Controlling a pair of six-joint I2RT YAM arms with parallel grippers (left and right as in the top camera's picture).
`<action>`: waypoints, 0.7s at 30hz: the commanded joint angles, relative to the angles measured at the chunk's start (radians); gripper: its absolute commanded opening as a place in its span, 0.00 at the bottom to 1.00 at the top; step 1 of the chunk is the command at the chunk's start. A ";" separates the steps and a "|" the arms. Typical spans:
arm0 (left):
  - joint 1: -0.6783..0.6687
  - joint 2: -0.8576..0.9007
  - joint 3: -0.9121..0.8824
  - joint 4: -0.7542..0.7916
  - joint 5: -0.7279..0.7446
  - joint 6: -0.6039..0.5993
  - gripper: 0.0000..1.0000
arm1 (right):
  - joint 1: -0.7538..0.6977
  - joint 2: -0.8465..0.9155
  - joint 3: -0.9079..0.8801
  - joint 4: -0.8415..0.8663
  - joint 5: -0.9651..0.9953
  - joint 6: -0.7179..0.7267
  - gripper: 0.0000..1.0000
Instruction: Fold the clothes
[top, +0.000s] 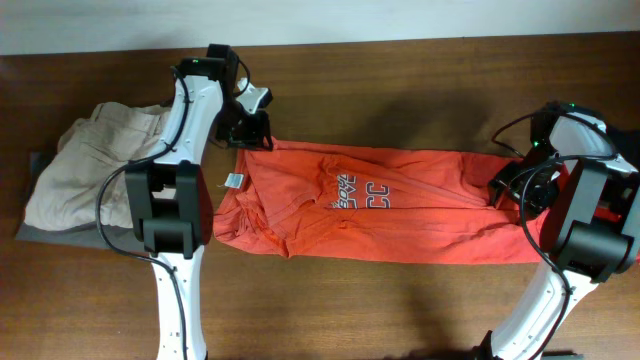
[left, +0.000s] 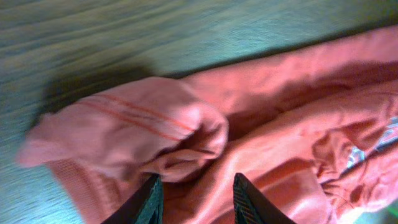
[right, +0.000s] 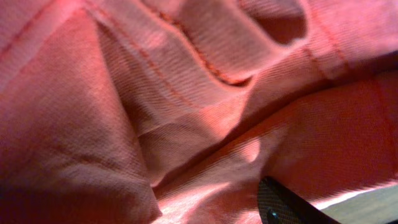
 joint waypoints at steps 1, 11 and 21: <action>-0.053 0.017 0.016 -0.003 0.055 0.072 0.36 | 0.002 -0.030 -0.001 0.006 -0.025 -0.018 0.67; -0.115 0.050 0.002 0.030 -0.123 0.089 0.22 | 0.073 -0.030 -0.001 0.018 -0.050 -0.014 0.67; -0.042 0.074 -0.108 0.001 -0.253 0.025 0.08 | 0.007 -0.030 0.000 0.098 0.027 -0.013 0.67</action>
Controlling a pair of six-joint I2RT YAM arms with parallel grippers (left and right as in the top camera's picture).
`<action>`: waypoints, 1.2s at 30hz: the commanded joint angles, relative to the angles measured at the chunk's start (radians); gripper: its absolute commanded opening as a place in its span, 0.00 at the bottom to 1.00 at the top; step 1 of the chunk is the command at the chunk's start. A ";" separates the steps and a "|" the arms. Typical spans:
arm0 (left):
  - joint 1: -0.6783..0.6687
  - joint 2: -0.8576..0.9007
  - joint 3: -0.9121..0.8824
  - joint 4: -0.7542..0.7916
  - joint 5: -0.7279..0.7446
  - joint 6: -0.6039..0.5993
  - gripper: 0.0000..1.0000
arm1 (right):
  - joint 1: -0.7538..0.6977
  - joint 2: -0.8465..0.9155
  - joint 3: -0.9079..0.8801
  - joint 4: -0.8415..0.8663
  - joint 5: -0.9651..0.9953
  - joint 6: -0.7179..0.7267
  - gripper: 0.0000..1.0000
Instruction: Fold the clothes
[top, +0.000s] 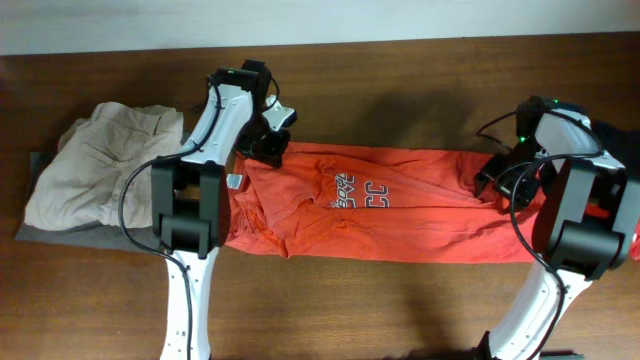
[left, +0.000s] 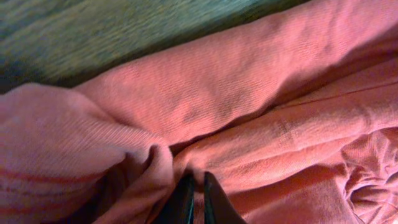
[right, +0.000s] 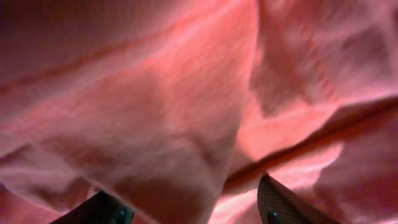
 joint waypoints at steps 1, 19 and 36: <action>0.056 0.032 -0.063 -0.009 -0.140 -0.032 0.08 | -0.064 -0.027 0.000 0.038 0.090 0.012 0.68; 0.087 0.032 -0.065 -0.007 -0.136 -0.032 0.08 | -0.319 -0.027 0.127 0.043 -0.013 -0.053 0.78; 0.087 0.032 0.168 -0.117 -0.071 -0.051 0.34 | -0.491 -0.027 0.182 0.058 -0.237 -0.159 0.87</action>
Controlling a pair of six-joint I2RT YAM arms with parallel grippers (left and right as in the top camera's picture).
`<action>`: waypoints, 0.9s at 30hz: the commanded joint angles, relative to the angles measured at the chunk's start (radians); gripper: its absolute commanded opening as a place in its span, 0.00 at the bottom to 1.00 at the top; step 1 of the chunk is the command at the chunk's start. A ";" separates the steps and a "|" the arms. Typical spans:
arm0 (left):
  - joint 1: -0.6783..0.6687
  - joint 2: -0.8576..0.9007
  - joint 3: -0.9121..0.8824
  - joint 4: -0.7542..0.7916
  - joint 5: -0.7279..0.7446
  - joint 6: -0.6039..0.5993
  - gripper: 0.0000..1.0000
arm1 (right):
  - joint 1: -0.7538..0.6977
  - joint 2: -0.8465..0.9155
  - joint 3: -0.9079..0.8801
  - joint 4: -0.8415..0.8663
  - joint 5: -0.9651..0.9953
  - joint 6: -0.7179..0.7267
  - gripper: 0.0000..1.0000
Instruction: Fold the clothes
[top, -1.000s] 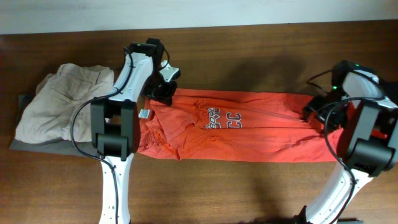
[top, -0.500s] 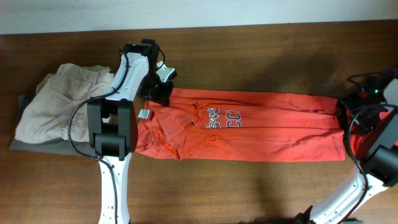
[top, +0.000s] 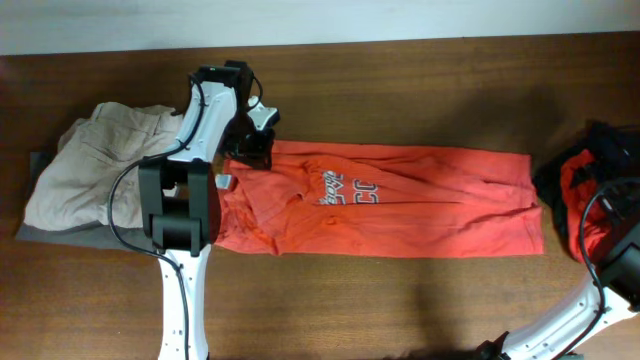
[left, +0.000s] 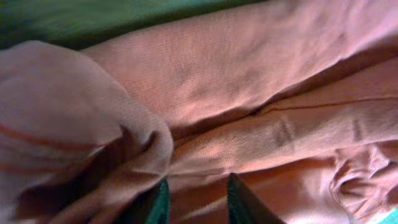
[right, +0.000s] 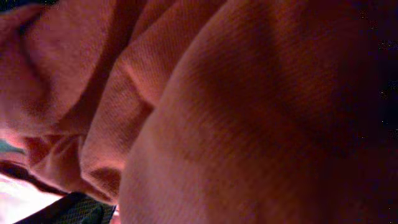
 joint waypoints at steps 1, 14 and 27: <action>0.026 0.029 0.171 -0.054 -0.053 -0.009 0.36 | -0.045 -0.023 0.019 0.041 -0.243 -0.129 0.87; 0.026 0.026 0.860 -0.266 -0.047 -0.012 0.48 | -0.064 -0.140 0.070 0.013 -0.555 -0.323 0.88; 0.024 -0.042 0.922 -0.313 -0.059 -0.005 0.49 | 0.224 -0.277 0.068 -0.065 -0.325 -0.346 0.91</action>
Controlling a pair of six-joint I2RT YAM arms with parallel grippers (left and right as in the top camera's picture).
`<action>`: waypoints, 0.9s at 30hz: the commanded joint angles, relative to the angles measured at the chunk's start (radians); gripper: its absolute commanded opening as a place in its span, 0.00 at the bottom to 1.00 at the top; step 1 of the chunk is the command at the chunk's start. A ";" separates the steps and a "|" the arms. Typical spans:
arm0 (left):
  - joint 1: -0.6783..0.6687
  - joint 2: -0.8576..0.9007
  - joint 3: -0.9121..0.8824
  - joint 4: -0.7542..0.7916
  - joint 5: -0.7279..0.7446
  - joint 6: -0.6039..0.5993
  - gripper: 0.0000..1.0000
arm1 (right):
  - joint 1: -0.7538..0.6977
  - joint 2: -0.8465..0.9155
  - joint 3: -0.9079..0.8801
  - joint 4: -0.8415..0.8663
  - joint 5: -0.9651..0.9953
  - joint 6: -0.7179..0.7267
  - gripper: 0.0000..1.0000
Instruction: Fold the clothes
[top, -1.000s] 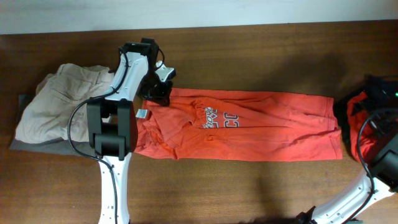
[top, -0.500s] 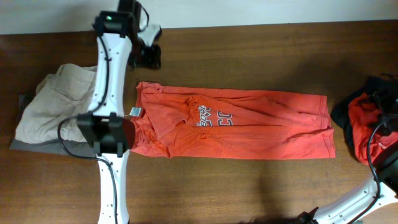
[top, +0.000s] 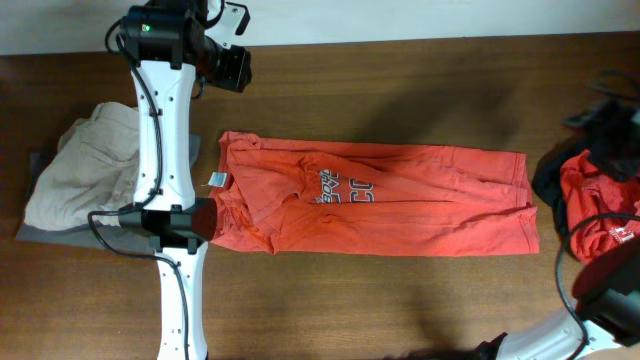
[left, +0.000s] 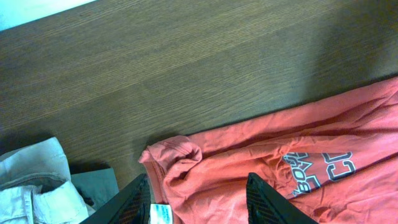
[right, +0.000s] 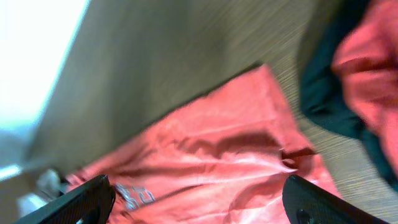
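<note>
An orange t-shirt (top: 380, 200) with printed letters lies as a long, wrinkled strip across the middle of the table, with a white tag at its left end. My left gripper (top: 232, 68) is raised near the table's far edge, above the shirt's left end. In the left wrist view the left gripper (left: 199, 205) is open and empty, high over the shirt (left: 280, 155). My right gripper (right: 200, 202) is wide open and empty, well above the shirt's right end (right: 217, 155).
Beige trousers (top: 85, 165) lie bunched on a grey mat (top: 30, 232) at the left. A pile of red and black clothes (top: 595, 200) sits at the right edge, also seen in the right wrist view (right: 367, 74). Bare wood surrounds the shirt.
My left gripper was down on the shirt's upper left corner with its jaws slightly apart; now it is lifted high and wide open. The right wrist view changed from close red cloth to a high view.
Both grippers were at the shirt's two ends, the left one open at the upper left corner. Then the left was shut on a fold there. Later the shirt lay longer and flatter, with the right arm off to the right. Now both grippers are raised, open and empty.
</note>
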 joint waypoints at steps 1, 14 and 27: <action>-0.003 -0.076 0.010 -0.002 0.005 0.015 0.50 | 0.149 -0.006 0.006 -0.008 0.131 -0.041 0.92; -0.002 -0.205 -0.113 -0.002 -0.056 0.021 0.60 | 0.644 0.051 -0.047 0.057 0.313 0.425 0.97; -0.004 -0.194 -0.760 0.251 0.243 0.088 0.62 | 0.921 0.217 -0.050 0.303 0.230 0.973 0.88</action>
